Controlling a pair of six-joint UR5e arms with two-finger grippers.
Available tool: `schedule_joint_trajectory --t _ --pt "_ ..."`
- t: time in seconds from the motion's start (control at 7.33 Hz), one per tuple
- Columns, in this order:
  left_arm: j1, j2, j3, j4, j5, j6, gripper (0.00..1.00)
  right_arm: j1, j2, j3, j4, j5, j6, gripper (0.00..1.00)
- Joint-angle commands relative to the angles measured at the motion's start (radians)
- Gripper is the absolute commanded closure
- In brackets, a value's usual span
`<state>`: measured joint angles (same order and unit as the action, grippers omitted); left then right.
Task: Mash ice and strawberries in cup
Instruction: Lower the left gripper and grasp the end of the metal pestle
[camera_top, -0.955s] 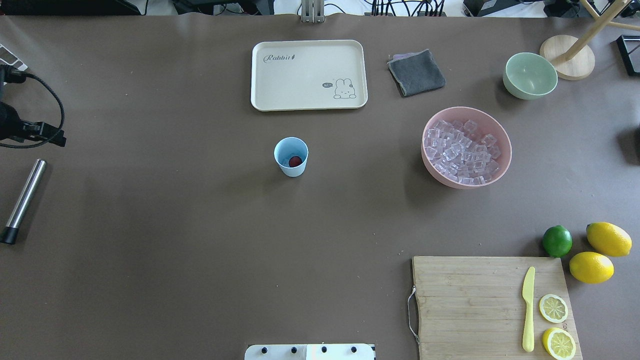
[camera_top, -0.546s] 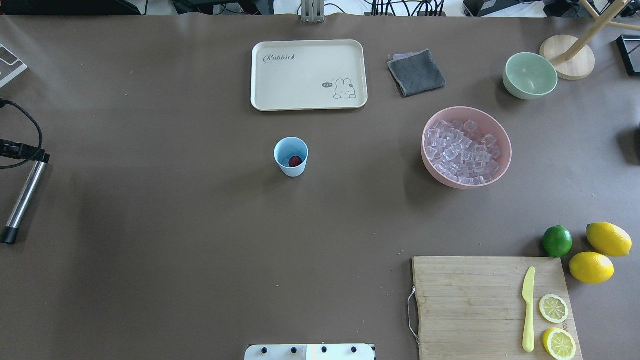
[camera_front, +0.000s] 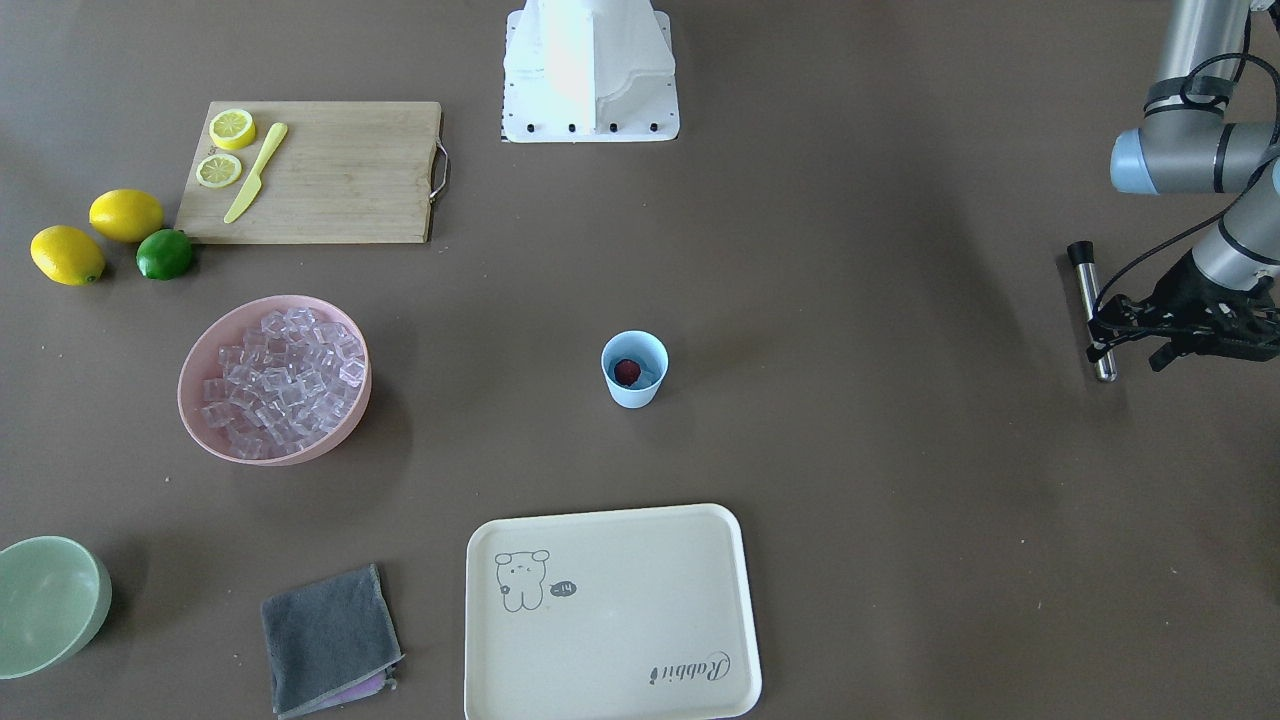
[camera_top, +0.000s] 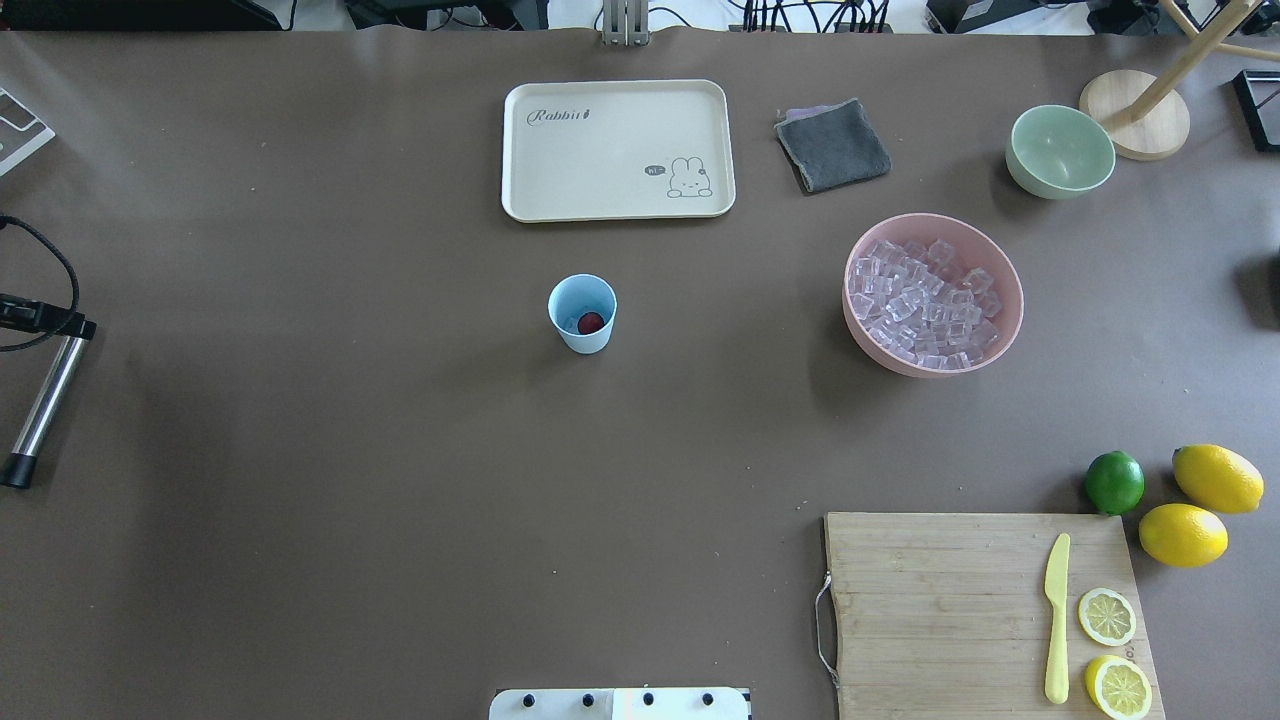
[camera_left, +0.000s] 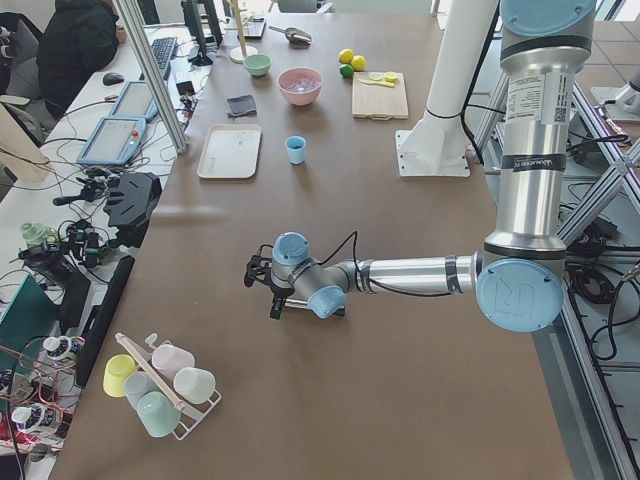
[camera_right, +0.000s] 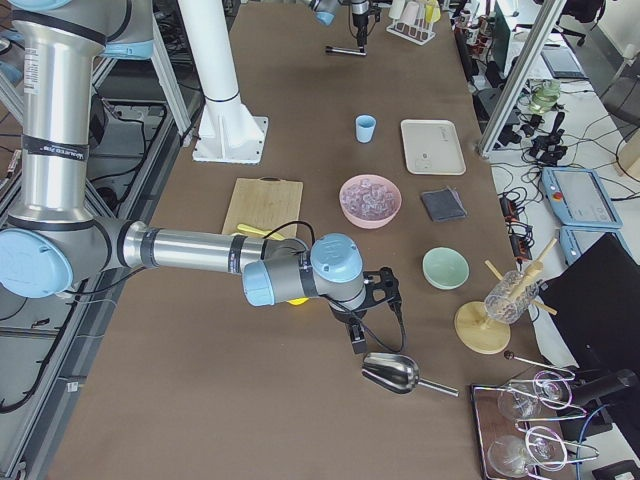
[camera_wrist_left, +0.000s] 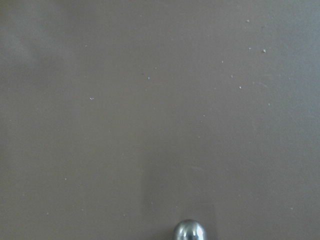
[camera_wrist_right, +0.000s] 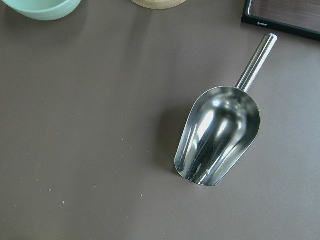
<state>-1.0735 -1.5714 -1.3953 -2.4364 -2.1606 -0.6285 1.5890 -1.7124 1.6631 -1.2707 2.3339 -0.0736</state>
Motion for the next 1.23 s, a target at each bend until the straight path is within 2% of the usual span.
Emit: schedule_joint_trajectory --t 0.0,0.27,0.41,0.82,1.09 --pt "0.019 0.017 -0.016 -0.001 -0.01 0.003 0.12 0.0 -0.007 0.001 0.004 0.002 0.0 0.01" --pt "0.033 0.03 -0.027 -0.003 -0.01 0.003 0.23 0.0 -0.006 0.001 0.004 -0.002 0.0 0.01" --pt "0.038 0.031 -0.025 -0.001 -0.01 0.003 0.41 0.0 -0.003 0.001 0.004 -0.002 0.0 0.01" --pt "0.056 0.031 -0.027 0.002 -0.007 0.006 0.68 0.0 0.002 0.0 0.001 -0.002 0.0 0.01" --pt "0.055 0.031 -0.072 0.011 -0.008 0.015 0.71 0.0 -0.001 0.001 -0.001 0.001 0.0 0.01"
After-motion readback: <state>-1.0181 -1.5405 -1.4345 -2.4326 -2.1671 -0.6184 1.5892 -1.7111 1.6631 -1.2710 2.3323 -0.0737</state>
